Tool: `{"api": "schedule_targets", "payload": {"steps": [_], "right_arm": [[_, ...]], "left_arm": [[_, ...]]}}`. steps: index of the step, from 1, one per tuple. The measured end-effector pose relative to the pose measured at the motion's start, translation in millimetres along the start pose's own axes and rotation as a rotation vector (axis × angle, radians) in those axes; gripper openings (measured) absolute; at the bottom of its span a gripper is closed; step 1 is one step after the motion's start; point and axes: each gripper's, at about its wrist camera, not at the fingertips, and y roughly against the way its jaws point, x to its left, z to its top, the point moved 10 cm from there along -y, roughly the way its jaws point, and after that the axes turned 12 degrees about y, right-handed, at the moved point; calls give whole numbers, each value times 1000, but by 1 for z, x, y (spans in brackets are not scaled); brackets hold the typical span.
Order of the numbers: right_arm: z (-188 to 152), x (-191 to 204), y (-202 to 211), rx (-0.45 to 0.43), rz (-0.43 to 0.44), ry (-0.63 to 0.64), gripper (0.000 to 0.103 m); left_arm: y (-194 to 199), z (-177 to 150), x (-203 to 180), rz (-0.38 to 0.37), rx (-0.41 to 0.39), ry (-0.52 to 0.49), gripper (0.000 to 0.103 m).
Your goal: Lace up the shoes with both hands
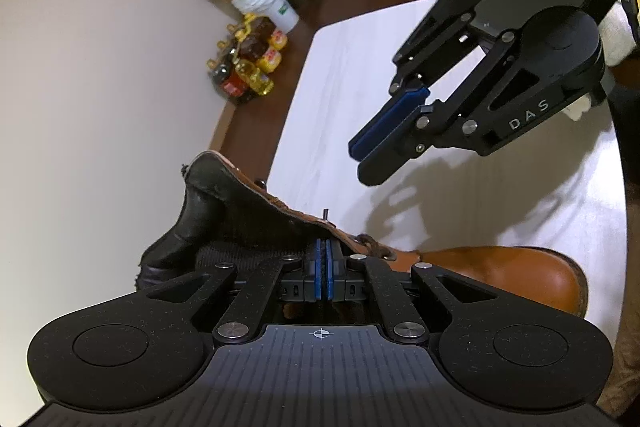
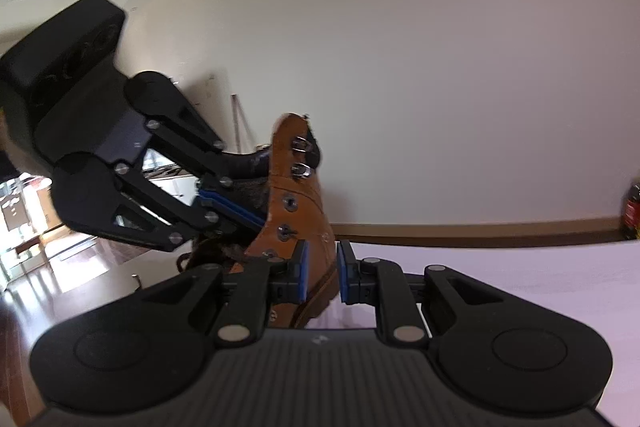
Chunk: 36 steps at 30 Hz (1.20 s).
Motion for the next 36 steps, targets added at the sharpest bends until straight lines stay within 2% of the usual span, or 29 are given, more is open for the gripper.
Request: {"api": "schedule_targets", "payload": {"steps": [4, 8, 14, 19, 21, 24, 30, 36], "right_arm": [[5, 8, -10, 2, 71, 195, 17], [9, 6, -20, 7, 134, 323, 17], [9, 6, -30, 22, 224, 390, 16], [8, 6, -30, 19, 247, 395, 5], [7, 7, -30, 18, 256, 396, 4], [7, 9, -28, 27, 239, 410, 3], [10, 5, 0, 51, 151, 422, 2], [21, -27, 49, 44, 23, 347, 2]], "left_arm": [[0, -3, -3, 2, -11, -20, 3], [3, -6, -3, -7, -23, -11, 3], [10, -13, -1, -15, -33, 9, 3], [18, -17, 1, -18, -43, 20, 3], [20, -18, 3, -17, -49, 30, 3], [15, -12, 10, -20, -53, 79, 6], [55, -30, 18, -11, -88, 220, 16], [114, -78, 38, 102, -147, 471, 17]]}}
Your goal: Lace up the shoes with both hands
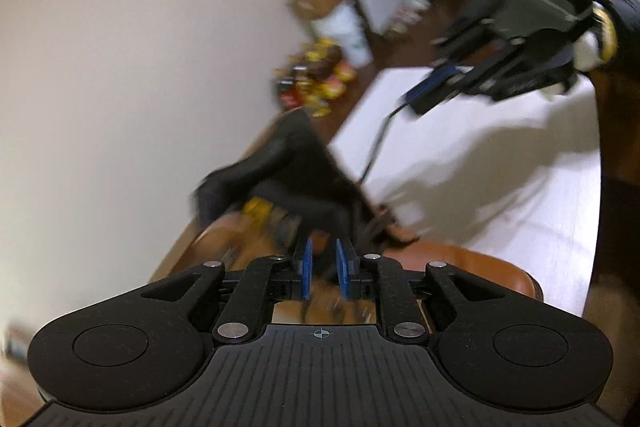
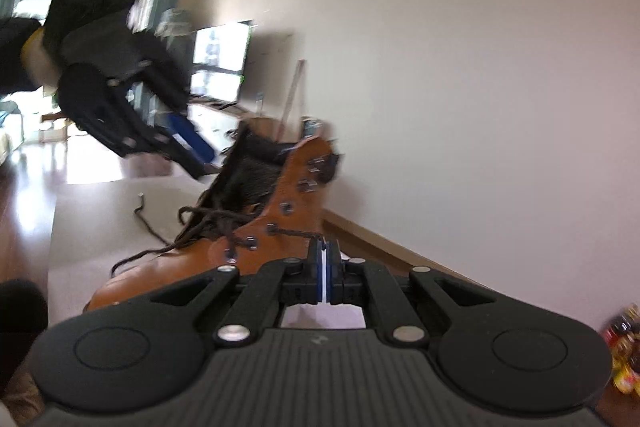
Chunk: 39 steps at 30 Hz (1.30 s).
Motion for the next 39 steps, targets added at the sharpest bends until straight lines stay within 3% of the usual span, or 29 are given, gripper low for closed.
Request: {"api": "schedule_targets", "payload": {"steps": [3, 9, 15, 22, 29, 34, 39], "right_arm": [[-1, -22, 31, 21, -99, -29, 2], [-1, -63, 91, 66, -288, -62, 2], [-10, -88, 135, 122, -451, -80, 2], [-16, -113, 180, 136, -646, -145, 2], [-25, -124, 218, 157, -713, -187, 2], [-25, -136, 225, 179, -820, -222, 2], [-20, -132, 224, 183, -781, -230, 2]], "left_arm": [[22, -16, 17, 62, -18, 99, 18], [26, -41, 29, 105, -10, 222, 18], [26, -51, 23, 89, -43, 319, 19], [12, -62, 8, 70, -56, 357, 20], [6, -66, 2, 66, -70, 381, 22], [10, -70, -1, 65, -77, 391, 24], [16, -71, -3, 68, -95, 402, 26]]}}
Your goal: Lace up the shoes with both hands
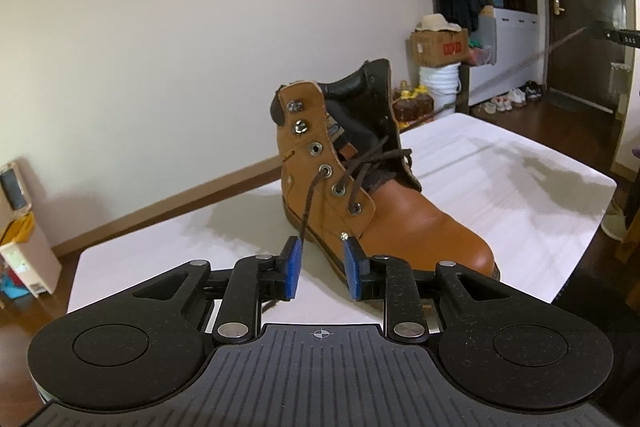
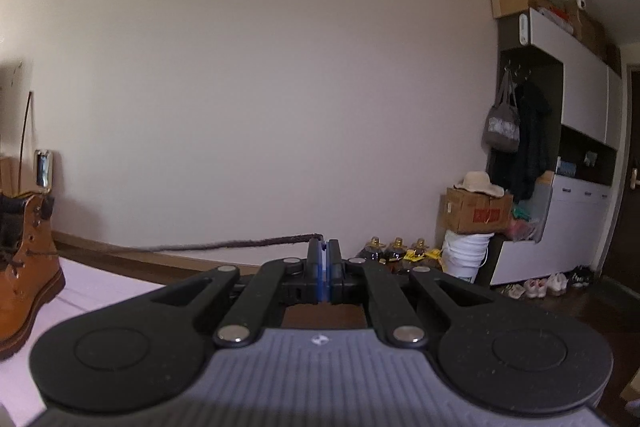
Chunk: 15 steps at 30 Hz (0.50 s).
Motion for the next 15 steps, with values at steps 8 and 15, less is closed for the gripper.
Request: {"api": "schedule_targets", "payload": {"steps": [8, 15], "right_arm": [[-18, 64, -13, 93, 206, 85, 2], [-44, 157, -34, 143, 383, 175, 3]], "left_arm": [[5, -5, 8, 8, -31, 77, 29], [7, -19, 45, 81, -51, 223, 35]]}}
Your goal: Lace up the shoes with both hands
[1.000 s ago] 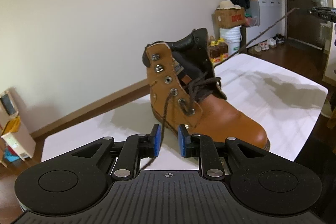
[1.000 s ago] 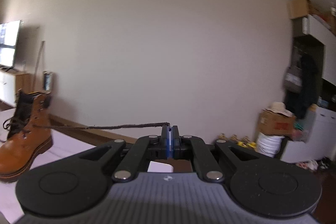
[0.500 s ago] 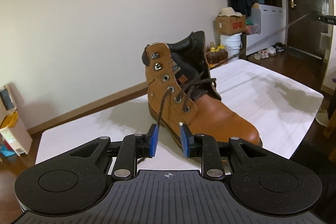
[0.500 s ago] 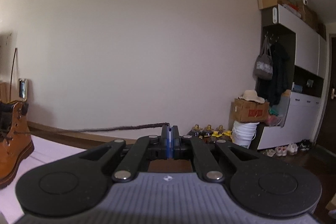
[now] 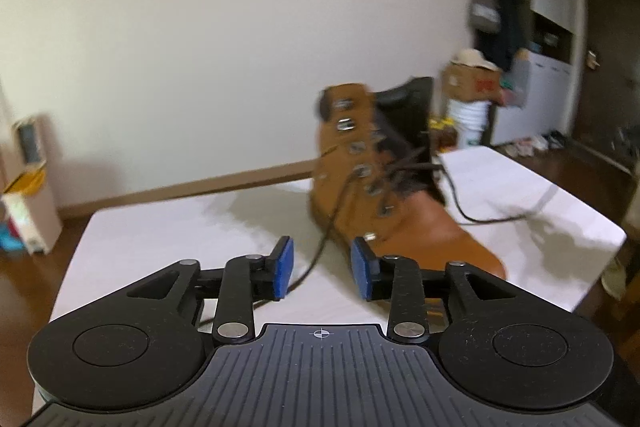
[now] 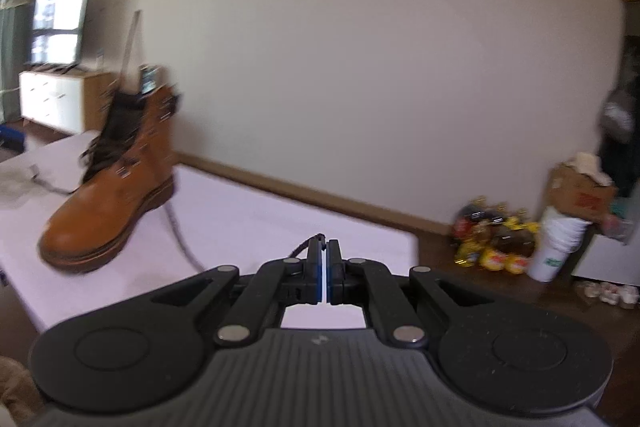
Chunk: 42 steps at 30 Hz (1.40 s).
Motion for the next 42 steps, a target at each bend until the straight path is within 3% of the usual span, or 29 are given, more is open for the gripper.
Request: {"api": "schedule_targets", "payload": {"steps": [8, 15, 19, 24, 31, 36, 39, 42], "right_arm": [[10, 70, -26, 19, 142, 62, 3], [41, 98, -28, -34, 253, 93, 3], [58, 109, -29, -78, 306, 103, 3], [79, 112, -25, -111, 346, 81, 3], [103, 94, -14, -158, 384, -11, 3], [108, 92, -3, -174, 416, -45, 3], [103, 101, -7, -157, 431, -27, 3], [90, 118, -23, -102, 420, 47, 3]], "left_arm": [[-5, -5, 56, 86, -4, 120, 37], [2, -10, 100, 198, -19, 160, 38], [10, -14, 113, 219, -19, 165, 38], [10, -24, 92, 176, 9, 79, 39], [-6, -21, 25, 37, 7, -74, 39], [-10, -12, -11, -56, -18, -119, 40], [-11, -11, -17, -59, -12, -141, 42], [-9, -15, 2, -12, 4, -105, 42]]}}
